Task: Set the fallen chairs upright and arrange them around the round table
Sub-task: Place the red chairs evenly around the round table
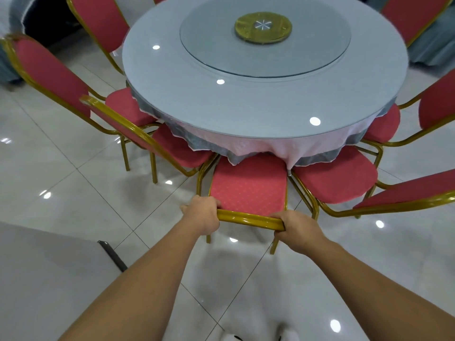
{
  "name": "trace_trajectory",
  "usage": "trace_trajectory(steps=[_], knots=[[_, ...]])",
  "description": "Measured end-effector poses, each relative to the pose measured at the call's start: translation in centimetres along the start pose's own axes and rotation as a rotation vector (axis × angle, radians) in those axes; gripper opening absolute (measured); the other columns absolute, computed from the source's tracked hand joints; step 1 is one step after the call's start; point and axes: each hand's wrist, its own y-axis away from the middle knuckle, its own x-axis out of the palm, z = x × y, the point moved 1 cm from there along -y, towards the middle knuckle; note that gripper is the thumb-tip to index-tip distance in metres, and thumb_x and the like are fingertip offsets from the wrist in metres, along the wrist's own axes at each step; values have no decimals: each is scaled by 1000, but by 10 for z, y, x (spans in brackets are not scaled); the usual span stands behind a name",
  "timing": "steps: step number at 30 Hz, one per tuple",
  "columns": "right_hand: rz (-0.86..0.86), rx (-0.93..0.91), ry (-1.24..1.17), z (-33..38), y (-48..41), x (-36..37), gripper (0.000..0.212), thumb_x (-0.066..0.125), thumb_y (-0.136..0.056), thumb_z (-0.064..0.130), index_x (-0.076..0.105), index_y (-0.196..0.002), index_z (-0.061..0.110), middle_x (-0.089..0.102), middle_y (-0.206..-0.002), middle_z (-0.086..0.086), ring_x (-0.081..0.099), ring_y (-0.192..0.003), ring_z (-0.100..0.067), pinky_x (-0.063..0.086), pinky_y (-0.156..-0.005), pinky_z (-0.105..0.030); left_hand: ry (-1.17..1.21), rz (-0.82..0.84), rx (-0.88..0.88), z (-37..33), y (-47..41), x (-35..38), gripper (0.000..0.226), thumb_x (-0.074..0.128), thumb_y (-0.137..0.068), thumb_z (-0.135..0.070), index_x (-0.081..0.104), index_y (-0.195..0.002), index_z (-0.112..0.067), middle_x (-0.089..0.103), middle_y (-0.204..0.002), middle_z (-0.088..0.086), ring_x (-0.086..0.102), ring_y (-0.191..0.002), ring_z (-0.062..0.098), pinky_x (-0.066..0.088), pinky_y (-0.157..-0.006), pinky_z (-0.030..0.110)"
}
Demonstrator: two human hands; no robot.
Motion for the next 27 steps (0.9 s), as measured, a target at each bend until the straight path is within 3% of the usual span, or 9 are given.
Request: trace_trajectory(steps=[7, 10, 12, 14, 16, 17, 19, 22, 27], knots=[[30, -12, -4, 1, -3, -2, 25, 66, -87, 19, 58, -88, 43, 57, -71, 13, 57, -69, -5, 43, -58, -27, 12, -35, 7, 3, -1, 2, 35, 63, -89, -11, 72, -113, -34, 62, -101, -5, 49, -114, 23, 42, -101, 51], [183, -28, -114, 0, -7, -14, 32, 71, -85, 24, 66, -112, 40, 61, -84, 14, 63, -84, -13, 46, -65, -26, 37, 34, 35, 7, -1, -5, 31, 68, -87, -18, 73, -113, -33, 66, -101, -5, 56, -107, 22, 43, -97, 45], [377, -27, -243, 1, -10, -32, 46, 75, -87, 33, 60, -130, 39, 60, -101, 18, 60, -95, -9, 45, -70, -20, 130, 114, 60, 12, 1, -12, 35, 77, -82, -24, 72, -116, -29, 67, -102, -5, 62, -102, 19, 49, -97, 43], [542, 12, -374, 0, -17, -51, 58, 73, -87, 42, 53, -141, 38, 58, -122, 18, 55, -107, -2, 48, -83, -18, 316, 213, 81, 22, 2, -23, 47, 80, -80, -19, 70, -125, -23, 66, -107, -5, 65, -101, 16, 57, -96, 38], [551, 75, -471, -2, -30, -61, 63, 71, -80, 51, 56, -141, 40, 56, -140, 14, 54, -123, -4, 45, -110, -31, 510, 316, 78, 34, 6, -38, 46, 71, -86, -10, 69, -131, -21, 66, -116, -6, 64, -109, 15, 55, -100, 31], [525, 106, -490, 1, -39, -65, 63, 70, -77, 53, 58, -138, 41, 57, -141, 13, 56, -125, -5, 42, -115, -33, 598, 335, 38, 42, 7, -49, 43, 64, -89, -6, 71, -129, -22, 66, -123, -5, 61, -117, 15, 51, -105, 32], [422, 116, -489, 14, -62, -72, 62, 72, -77, 54, 61, -136, 40, 60, -136, 11, 60, -118, -6, 47, -109, -30, 714, 264, -93, 65, 6, -73, 43, 57, -91, -5, 73, -124, -26, 64, -133, -4, 54, -129, 16, 41, -115, 37], [331, 50, -488, 53, -101, -82, 55, 73, -90, 42, 60, -141, 28, 63, -128, 8, 62, -111, -9, 50, -89, -22, 735, 43, -189, 101, 6, -112, 35, 64, -95, -12, 68, -128, -23, 65, -134, 0, 57, -128, 18, 44, -114, 39], [263, -129, -393, 132, -148, -94, 61, 72, -93, 36, 52, -148, 18, 52, -146, 5, 51, -135, -15, 40, -106, -24, 806, -211, -83, 127, -2, -170, 33, 67, -98, -12, 65, -131, -16, 63, -129, -3, 58, -124, 15, 45, -98, 27]])
